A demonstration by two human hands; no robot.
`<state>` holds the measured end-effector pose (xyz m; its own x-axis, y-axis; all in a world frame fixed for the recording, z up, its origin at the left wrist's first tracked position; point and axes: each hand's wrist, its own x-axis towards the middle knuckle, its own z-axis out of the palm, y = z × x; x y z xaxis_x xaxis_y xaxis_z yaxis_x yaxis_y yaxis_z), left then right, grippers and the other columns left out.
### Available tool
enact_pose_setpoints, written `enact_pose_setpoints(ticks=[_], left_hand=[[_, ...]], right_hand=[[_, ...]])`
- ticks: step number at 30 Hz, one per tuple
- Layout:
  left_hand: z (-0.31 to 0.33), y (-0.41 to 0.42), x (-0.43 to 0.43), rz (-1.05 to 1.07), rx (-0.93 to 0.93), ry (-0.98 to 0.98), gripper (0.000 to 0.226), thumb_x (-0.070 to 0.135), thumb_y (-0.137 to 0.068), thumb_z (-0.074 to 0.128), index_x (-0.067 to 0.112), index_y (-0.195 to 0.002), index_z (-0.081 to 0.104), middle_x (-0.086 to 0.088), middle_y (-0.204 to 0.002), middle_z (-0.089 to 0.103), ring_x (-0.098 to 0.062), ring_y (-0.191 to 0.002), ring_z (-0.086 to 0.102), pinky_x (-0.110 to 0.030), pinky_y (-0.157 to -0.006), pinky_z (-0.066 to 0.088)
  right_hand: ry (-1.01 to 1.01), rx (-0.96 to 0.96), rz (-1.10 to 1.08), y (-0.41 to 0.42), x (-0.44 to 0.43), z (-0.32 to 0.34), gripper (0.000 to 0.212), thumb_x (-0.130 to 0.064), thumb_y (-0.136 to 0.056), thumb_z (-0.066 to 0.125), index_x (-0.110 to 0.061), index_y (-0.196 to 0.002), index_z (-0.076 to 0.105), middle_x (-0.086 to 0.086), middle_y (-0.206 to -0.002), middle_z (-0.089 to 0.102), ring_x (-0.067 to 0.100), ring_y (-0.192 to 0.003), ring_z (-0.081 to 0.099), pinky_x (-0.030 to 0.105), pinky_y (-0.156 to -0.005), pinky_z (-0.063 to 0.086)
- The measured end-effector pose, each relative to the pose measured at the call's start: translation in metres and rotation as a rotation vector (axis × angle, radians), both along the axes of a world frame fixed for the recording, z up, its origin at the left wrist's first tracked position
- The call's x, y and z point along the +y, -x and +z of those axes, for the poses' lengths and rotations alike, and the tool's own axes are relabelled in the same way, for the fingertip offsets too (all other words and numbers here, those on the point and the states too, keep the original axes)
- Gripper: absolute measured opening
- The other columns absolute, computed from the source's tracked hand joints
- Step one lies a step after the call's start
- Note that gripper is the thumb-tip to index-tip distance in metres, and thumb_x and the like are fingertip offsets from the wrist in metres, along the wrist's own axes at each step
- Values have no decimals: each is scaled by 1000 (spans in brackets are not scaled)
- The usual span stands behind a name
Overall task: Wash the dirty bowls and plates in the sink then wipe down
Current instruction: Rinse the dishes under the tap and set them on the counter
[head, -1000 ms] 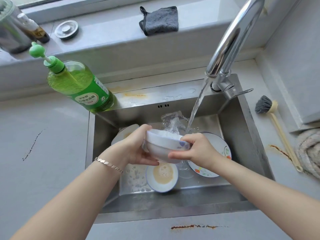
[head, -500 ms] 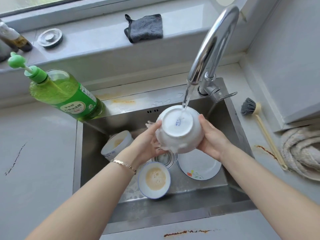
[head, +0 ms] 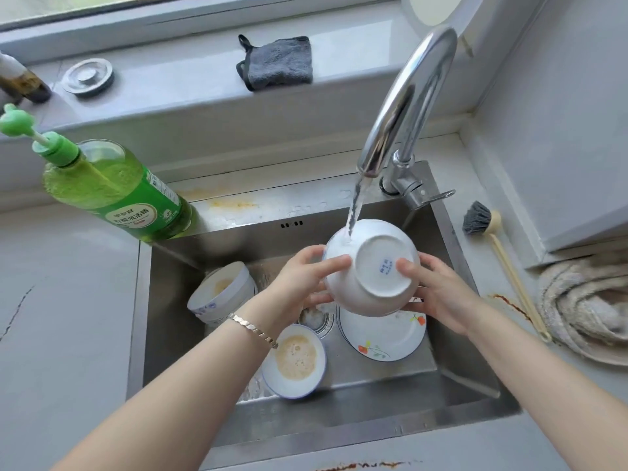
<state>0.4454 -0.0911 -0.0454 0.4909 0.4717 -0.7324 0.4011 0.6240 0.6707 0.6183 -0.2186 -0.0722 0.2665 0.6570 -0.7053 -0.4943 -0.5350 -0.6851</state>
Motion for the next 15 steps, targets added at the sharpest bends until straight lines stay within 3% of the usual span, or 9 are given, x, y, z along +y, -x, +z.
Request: enact_pose_setpoints(ticks=[4,8,12,15], left_hand=[[7,21,16,69,-3,-8,32,22,-85,65,19,-116,58,-5,-104,67,-22,-85,65,-37,-82,54],[15,37,26,187,20,1,29,27,-93,52,18,-121,54,-7,-101,62,-22,-87,63,-40,-81,54],[27,41,34,205,77,183,37,58,-94,32,29,-114,45,-23,-102,56,-38,-88,65,-42,-70,58],[29,34,36,197,66,347,56,66,-89,32,20,-112,53,-20,-96,62,-37,-82,65,-39,-61,59]], right_hand=[[-57,-77,70,15,29,9,51,-27,-69,70,-9,-115,57,11,-106,66,23,-86,65,41,-73,56],[-120,-214,121,30,61,16,47,-19,-69,77,-14,-111,57,9,-101,68,24,-89,66,44,-77,55],[-276,-583,216,41,66,21,63,-17,-53,89,-23,-103,51,-4,-97,64,12,-86,62,25,-75,53],[-354,-940,412,43,51,19,70,-27,-53,86,-21,-110,47,-9,-98,57,9,-85,53,19,-74,44]])
